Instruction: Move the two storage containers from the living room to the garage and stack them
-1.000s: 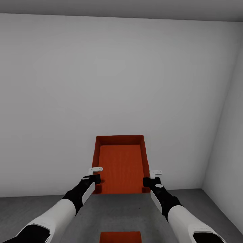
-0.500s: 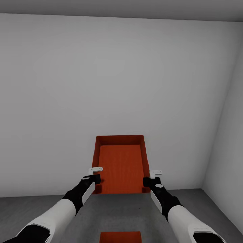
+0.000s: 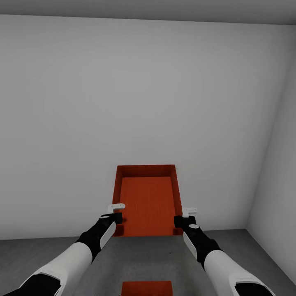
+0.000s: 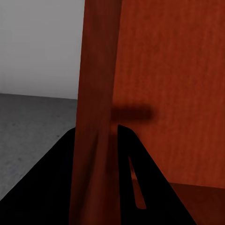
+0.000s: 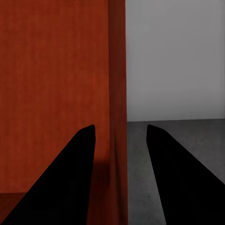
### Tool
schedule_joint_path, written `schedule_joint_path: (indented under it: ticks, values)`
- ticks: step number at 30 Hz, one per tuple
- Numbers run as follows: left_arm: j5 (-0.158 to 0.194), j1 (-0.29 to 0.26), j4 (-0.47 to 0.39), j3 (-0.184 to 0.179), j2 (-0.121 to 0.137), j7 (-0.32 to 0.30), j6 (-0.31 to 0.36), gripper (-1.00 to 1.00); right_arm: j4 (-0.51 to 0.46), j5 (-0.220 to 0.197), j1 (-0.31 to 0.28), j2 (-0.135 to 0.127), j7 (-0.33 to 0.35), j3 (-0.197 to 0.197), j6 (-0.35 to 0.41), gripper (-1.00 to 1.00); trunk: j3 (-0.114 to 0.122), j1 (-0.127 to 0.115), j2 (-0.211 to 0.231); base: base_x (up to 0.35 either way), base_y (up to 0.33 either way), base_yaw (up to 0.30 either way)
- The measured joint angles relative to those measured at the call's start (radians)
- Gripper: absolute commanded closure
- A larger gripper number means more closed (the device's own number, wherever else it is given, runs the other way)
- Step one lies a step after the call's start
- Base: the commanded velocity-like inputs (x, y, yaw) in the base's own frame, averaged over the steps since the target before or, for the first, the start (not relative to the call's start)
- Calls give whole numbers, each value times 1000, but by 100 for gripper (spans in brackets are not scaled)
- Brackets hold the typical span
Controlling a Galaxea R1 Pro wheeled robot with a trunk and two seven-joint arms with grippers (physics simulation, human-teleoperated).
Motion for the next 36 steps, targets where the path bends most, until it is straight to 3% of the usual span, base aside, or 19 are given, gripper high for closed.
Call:
schedule_joint_path:
  ticks: [36]
  values:
    - [-1, 0, 0, 1, 0, 0, 1, 100, 1, 0, 0, -1, 1, 0, 0, 100, -58, 0, 0, 0, 0, 0]
